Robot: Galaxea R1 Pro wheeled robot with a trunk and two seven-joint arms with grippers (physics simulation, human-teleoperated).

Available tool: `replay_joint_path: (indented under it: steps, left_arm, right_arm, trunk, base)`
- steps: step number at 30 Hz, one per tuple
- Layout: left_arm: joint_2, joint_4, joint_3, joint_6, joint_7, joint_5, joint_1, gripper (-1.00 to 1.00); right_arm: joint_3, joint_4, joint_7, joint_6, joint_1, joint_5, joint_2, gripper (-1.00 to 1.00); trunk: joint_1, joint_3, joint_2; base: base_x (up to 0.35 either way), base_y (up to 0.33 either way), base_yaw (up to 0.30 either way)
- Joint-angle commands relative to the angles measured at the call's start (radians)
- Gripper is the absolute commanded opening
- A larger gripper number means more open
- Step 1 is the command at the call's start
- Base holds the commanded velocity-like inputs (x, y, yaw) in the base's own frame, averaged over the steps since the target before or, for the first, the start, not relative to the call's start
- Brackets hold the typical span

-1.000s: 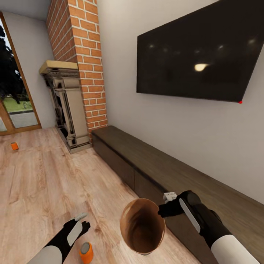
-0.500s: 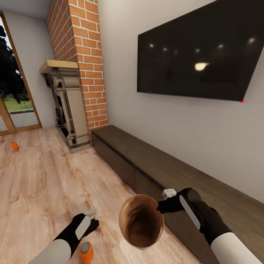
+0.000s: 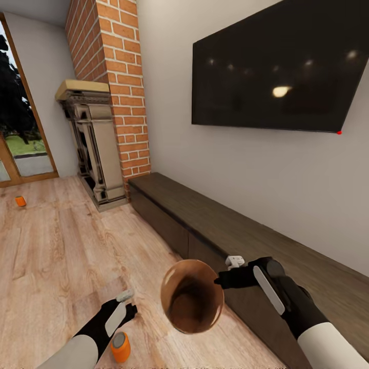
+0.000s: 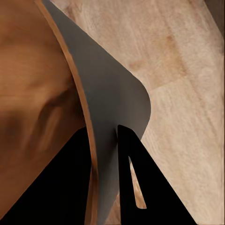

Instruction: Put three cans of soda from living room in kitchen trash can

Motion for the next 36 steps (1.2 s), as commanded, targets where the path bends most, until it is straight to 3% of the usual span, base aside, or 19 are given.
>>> replay_joint_path:
  steps: [1, 3, 9, 18, 31, 36]
  left_arm:
    - [0.005, 0.005, 0.001, 0.0, -0.003, 0.0, 0.0, 1.0]
    - [0.028, 0.028, 0.003, 0.001, -0.006, 0.001, 0.0, 1.0]
    - [0.061, 0.042, 0.003, 0.01, -0.021, 0.001, -0.011, 1.0]
    - [0.066, 0.06, 0.001, 0.03, -0.079, -0.001, -0.048, 1.0]
    - [0.074, 0.102, -0.001, 0.032, -0.084, -0.009, -0.086, 1.0]
    - [0.096, 0.107, -0.001, 0.057, -0.077, -0.01, -0.115, 1.0]
  right_arm:
    - [-0.001, -0.01, 0.007, 0.007, 0.0, -0.05, 0.0, -1.0]
    - [-0.003, -0.029, 0.007, 0.007, 0.001, -0.05, -0.002, -1.0]
    - [-0.003, -0.052, 0.007, 0.007, 0.003, -0.052, -0.007, -1.0]
    - [-0.003, -0.117, 0.007, 0.007, 0.013, -0.057, -0.027, -1.0]
    - [-0.003, -0.14, 0.007, 0.007, 0.014, -0.057, -0.028, -1.0]
    - [-0.003, -0.14, 0.007, 0.007, 0.013, -0.058, -0.044, -1.0]
  trunk:
    - [0.0, -0.004, -0.001]
    - [0.001, -0.012, -0.001]
    - [0.004, -0.035, -0.002]
    - [0.008, -0.07, -0.005]
    - [0.014, -0.12, -0.008]
    - [0.016, -0.139, -0.009]
  base:
    - [0.0, 0.0, 0.0]
    - [0.0, 0.0, 0.0]
    - [0.0, 0.0, 0.0]
    - [0.0, 0.0, 0.0]
    - [0.0, 0.0, 0.0]
    - [0.0, 0.0, 0.0]
